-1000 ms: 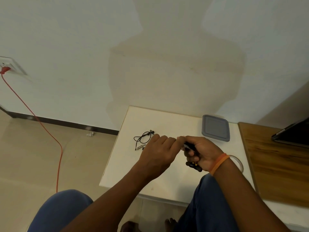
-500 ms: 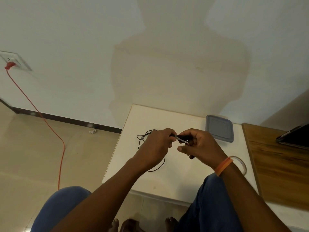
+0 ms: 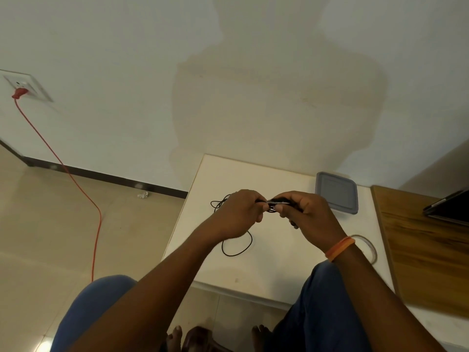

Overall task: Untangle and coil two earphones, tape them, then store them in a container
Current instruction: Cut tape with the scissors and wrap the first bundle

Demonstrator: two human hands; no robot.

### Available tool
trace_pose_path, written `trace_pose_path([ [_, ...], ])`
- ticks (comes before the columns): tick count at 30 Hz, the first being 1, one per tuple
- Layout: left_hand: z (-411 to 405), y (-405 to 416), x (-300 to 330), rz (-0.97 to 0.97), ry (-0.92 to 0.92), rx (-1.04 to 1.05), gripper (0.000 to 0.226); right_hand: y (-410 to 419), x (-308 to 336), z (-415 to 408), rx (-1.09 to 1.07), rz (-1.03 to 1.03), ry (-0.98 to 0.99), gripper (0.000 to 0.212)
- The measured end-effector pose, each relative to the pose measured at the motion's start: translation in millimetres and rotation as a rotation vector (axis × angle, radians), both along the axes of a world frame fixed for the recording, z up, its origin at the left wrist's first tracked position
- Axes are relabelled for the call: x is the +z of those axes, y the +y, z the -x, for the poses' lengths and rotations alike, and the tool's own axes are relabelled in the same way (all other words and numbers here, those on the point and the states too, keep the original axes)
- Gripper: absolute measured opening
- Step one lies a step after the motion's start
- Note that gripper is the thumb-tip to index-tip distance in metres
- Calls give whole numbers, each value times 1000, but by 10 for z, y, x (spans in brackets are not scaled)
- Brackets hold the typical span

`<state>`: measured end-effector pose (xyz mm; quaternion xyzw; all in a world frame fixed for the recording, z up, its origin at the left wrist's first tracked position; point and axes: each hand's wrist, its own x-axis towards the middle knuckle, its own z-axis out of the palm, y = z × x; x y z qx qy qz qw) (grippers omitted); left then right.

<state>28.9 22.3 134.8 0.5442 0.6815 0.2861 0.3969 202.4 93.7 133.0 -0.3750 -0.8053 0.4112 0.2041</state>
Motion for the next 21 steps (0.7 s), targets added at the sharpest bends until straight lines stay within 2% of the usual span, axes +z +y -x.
trace_pose_path([
  [3, 89, -21, 66, 88, -200, -11, 26, -2, 22, 6, 25, 68, 14, 16],
  [7, 134, -30, 88, 112, -297, 8, 26, -8, 36, 46, -9, 107, 54, 20],
  [11, 91, -39, 62, 93, -358, 63, 29, -28, 16, 8, -16, 98, 71, 66],
  [12, 80, -41, 55, 84, -365, 68, 29, -42, 4, 14, -3, 64, 54, 69],
  [14, 71, -32, 40, 75, -372, 76, 29, -48, -10, 47, -21, 30, 70, 59],
  [16, 60, -11, 35, 58, -333, 78, 27, -26, 1, 57, -59, 83, 125, 49],
  [21, 6, -16, 7, -110, 19, 31, 21, 30, 10, 19, -111, 309, 132, 50],
])
